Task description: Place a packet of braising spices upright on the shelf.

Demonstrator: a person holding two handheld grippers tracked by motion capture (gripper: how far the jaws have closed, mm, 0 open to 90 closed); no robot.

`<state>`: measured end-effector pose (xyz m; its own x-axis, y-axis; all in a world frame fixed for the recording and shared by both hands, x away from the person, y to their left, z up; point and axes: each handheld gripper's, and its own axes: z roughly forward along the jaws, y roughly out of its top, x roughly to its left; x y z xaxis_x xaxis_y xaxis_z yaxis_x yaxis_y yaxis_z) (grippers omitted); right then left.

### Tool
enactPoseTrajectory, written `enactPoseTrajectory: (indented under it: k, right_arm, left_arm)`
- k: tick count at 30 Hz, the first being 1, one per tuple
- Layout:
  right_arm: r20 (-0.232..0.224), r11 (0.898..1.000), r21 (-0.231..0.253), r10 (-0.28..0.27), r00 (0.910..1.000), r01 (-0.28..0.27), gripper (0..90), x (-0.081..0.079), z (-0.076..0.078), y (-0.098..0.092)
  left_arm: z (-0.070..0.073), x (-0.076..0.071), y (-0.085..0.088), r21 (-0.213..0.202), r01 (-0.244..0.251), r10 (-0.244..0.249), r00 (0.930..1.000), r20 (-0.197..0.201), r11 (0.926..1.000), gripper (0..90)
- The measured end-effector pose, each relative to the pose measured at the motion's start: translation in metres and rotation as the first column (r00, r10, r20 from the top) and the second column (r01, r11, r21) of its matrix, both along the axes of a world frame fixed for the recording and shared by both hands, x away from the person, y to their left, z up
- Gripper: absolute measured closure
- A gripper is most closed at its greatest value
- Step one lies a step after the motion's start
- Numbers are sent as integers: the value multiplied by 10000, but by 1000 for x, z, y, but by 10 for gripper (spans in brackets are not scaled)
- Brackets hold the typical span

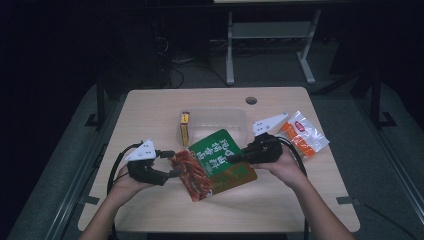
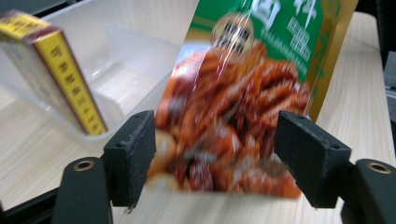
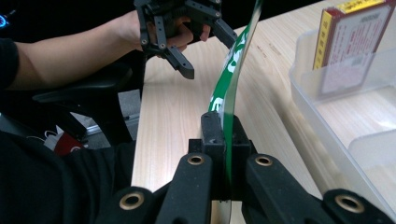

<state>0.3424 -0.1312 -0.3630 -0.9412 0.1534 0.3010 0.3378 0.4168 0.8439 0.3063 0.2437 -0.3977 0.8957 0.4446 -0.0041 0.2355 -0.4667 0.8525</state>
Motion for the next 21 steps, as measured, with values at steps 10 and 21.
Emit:
enactPoseTrajectory:
  k: [10,21]
  right_arm:
    - [304,9994,331,-133,9994,123,900,-2,15,-6]
    - [420,9967,504,-650,9970,628,900,-1,28,-20]
  left_arm:
    - [-11,-6,16,281,-528,536,9982,-272,9982,186]
    - [-19,-4,12,629,-524,556,9972,-505,9966,169]
